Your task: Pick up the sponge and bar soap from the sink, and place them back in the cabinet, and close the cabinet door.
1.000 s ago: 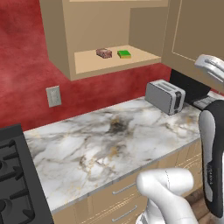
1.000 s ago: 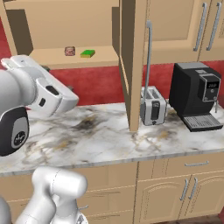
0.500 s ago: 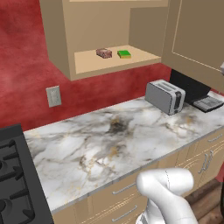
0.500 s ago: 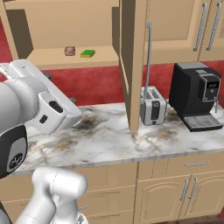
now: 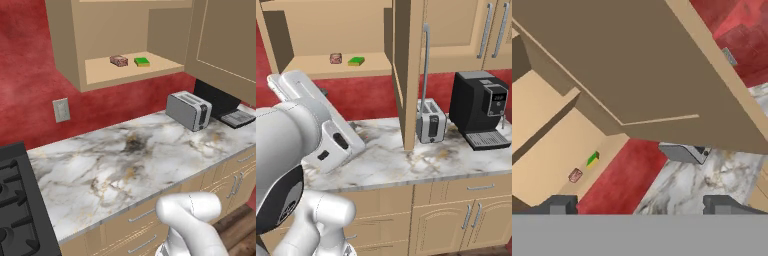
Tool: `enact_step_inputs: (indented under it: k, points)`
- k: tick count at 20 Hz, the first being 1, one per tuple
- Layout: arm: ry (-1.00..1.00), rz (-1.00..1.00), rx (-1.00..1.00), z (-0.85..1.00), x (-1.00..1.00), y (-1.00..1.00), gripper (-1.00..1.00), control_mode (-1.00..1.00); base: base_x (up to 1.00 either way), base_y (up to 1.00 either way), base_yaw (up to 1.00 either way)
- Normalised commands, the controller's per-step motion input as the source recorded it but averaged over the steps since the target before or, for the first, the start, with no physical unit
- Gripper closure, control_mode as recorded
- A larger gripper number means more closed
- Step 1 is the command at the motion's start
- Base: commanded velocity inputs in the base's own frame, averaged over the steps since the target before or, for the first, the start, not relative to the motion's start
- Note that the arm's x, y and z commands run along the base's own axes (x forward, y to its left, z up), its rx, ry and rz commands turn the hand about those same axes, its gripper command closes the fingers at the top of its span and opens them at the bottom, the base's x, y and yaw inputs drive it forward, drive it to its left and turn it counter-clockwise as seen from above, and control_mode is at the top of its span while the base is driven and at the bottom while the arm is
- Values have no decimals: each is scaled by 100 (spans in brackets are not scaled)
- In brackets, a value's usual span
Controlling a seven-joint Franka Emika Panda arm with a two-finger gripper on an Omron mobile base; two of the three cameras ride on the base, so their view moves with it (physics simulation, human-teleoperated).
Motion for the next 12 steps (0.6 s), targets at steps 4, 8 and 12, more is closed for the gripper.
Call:
enact_step_inputs:
  k: [4,8,12]
  points:
    - [0,0,10,0,-9,-38,-100,-100,0,0,0]
    - [0,0,11,0,0,-46,-100,-100,0,0,0]
    - [0,0,10,0,0,-44,-100,-100,0,0,0]
